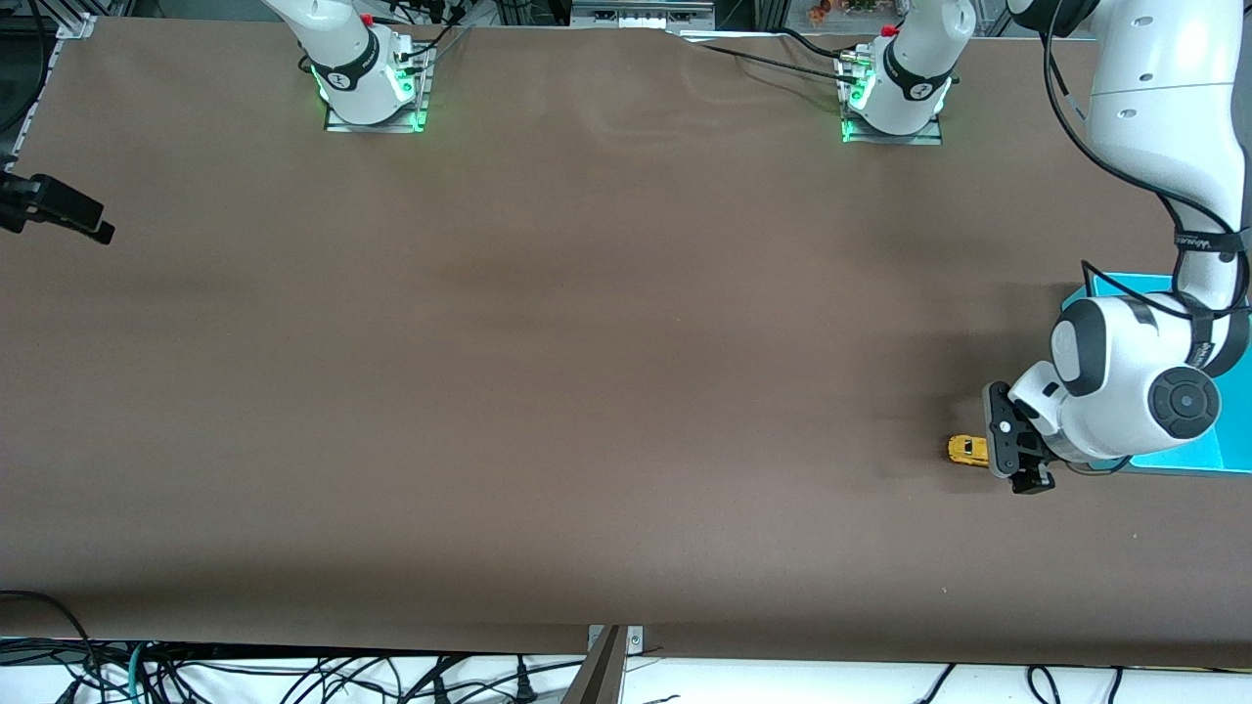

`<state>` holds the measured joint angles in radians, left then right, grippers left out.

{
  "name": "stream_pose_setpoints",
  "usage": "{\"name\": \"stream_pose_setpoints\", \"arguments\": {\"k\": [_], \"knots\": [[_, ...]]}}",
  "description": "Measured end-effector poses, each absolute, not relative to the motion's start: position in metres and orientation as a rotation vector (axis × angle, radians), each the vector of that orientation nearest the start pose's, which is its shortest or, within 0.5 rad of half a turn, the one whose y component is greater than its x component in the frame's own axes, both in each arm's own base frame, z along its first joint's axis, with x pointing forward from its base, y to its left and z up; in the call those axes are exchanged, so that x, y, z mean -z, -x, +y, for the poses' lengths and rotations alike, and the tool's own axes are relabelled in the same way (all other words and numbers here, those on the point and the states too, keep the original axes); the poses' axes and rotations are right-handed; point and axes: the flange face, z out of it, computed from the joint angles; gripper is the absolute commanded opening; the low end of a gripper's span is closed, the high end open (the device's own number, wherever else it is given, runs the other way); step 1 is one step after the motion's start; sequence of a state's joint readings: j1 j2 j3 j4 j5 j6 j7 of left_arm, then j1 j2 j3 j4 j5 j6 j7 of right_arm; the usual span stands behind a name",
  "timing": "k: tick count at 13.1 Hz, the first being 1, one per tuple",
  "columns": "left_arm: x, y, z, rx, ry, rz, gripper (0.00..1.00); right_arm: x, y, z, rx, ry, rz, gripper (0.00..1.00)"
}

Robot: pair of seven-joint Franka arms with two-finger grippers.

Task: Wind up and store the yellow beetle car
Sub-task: 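Close the left gripper on the yellow car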

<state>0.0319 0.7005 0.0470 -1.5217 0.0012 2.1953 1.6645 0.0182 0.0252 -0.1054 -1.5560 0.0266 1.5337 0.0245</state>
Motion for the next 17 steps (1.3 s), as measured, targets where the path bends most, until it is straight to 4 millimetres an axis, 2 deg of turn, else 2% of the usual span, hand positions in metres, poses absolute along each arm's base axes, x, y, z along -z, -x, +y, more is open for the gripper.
{"name": "stream_pose_setpoints", "arguments": {"k": [4, 11, 17], "knots": [[-0.226, -0.698, 0.053, -0.029, 2.159, 2.244, 1.00, -0.584, -0.570, -0.035, -0.090, 3.077, 0.160, 1.00], [-0.199, -0.683, 0.064, 0.021, 2.129, 2.234, 0.99, -0.583, -0.573, -0.026, -0.069, 3.097, 0.129, 1.00], [-0.191, -0.678, 0.063, 0.038, 2.142, 2.225, 0.48, -0.586, -0.572, -0.025, -0.061, 3.099, 0.126, 1.00]]}}
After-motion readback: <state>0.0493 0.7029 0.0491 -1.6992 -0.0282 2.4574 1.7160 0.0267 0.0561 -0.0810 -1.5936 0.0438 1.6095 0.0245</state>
